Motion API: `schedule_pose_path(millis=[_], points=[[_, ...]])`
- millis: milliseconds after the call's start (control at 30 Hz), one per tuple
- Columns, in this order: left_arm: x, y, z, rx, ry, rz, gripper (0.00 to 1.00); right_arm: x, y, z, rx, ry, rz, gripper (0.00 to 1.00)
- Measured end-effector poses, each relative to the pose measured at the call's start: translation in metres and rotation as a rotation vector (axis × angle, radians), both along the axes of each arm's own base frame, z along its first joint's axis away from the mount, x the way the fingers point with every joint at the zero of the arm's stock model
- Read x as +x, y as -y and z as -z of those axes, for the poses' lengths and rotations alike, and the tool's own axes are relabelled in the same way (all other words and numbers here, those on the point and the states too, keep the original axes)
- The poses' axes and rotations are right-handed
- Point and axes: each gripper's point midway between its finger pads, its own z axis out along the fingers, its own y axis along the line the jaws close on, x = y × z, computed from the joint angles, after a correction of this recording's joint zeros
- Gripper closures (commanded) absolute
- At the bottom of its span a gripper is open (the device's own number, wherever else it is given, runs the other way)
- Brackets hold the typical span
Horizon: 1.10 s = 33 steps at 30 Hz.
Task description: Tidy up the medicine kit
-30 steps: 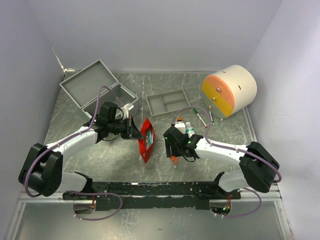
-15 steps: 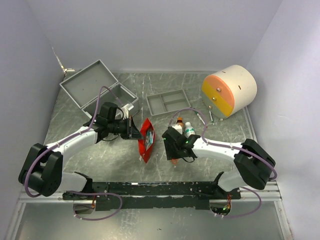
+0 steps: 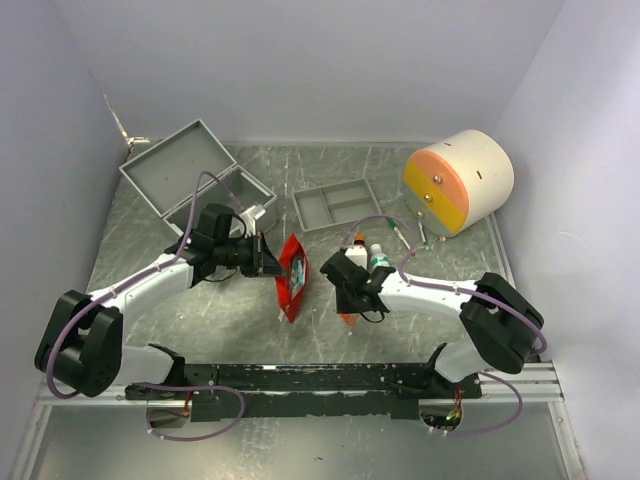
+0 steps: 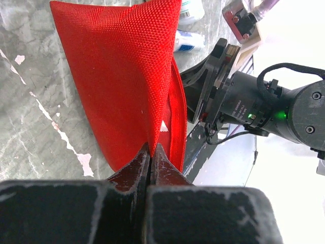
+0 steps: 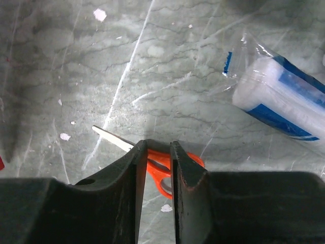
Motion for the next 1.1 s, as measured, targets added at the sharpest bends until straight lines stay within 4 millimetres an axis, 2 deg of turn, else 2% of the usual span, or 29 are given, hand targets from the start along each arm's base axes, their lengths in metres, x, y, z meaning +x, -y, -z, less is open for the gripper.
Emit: schedule_pose_path(millis=[167,333,533,667,800,1100], points=[[0.001,-0.001,-0.002,0.004,0.009,-0.009,0.93,0.002,0.0,0.0,0.021,0.001,0.087,0.73],[0.002,-0.002,-0.002,0.012,0.016,-0.02,0.93,-0.001,0.004,-0.002,0.018,-0.009,0.113,0.64],[0.003,-0.002,-0.002,0.012,0.015,-0.022,0.93,-0.001,0.016,-0.009,0.002,-0.023,0.121,0.65],[0.003,-0.002,-0.002,0.013,0.016,-0.021,0.93,-0.002,0.019,-0.02,0.012,-0.011,0.076,0.66],[0.003,-0.002,-0.001,0.013,0.015,-0.022,0.93,-0.007,0.015,-0.027,0.037,-0.021,0.01,0.62],[0.003,-0.002,0.0,0.014,0.011,-0.021,0.93,-0.013,0.017,-0.013,-0.035,-0.088,-0.134,0.57]])
